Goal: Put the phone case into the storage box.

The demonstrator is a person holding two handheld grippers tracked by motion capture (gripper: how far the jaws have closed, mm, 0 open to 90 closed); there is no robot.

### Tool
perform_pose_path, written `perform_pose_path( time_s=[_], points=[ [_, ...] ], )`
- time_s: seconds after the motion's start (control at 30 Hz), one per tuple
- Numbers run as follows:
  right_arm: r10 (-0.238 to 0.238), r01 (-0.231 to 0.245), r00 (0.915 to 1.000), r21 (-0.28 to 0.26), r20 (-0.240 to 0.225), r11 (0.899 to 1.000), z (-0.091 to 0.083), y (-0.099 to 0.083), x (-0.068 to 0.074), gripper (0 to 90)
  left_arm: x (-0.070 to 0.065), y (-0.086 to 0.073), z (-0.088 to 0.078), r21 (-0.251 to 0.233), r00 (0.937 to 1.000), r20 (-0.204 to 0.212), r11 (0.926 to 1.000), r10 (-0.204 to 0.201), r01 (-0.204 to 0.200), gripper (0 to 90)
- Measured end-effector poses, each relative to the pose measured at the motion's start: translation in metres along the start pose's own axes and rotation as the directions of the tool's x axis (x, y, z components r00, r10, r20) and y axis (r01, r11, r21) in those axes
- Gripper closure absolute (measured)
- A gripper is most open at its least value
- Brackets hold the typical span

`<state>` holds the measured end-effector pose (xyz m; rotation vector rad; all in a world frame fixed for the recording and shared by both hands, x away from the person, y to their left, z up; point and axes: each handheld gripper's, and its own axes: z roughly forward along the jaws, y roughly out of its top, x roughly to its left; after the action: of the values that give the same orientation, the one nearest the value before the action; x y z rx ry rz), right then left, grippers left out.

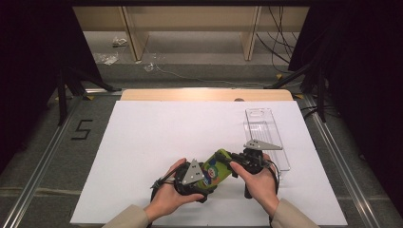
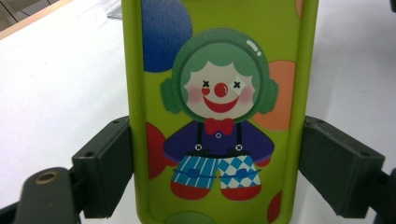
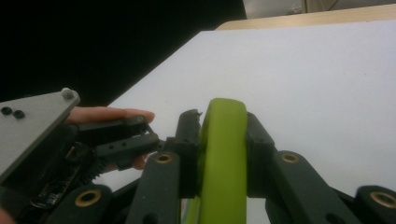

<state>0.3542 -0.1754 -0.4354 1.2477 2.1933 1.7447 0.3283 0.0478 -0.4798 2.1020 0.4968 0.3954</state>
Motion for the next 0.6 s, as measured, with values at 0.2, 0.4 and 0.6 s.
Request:
perform_pose_path(
  time_s=[0.2,0.4,0.6],
  points=[
    [0.012,-0.012,0.9997,-0.02,-0.023,1.0,-0.001,0.0015,0.0042,77.5,0.0008,0.0013,-0.0012,-0.011,0.9997,-0.009,0.9996,0.025,-0.025,15.2],
    [-0.013,0.012,0.9996,-0.026,-0.025,1.0,-0.0047,0.0055,0.0041,77.6,0.0055,0.0019,-0.004,-0.024,0.9999,0.014,0.9997,0.008,-0.007,14.4],
    [-0.035,0.035,0.9992,-0.019,-0.018,0.999,-0.0078,0.0081,0.0017,77.5,0.0066,0.0014,-0.0059,-0.019,0.9989,0.044,0.9998,0.013,-0.012,13.5]
  ],
)
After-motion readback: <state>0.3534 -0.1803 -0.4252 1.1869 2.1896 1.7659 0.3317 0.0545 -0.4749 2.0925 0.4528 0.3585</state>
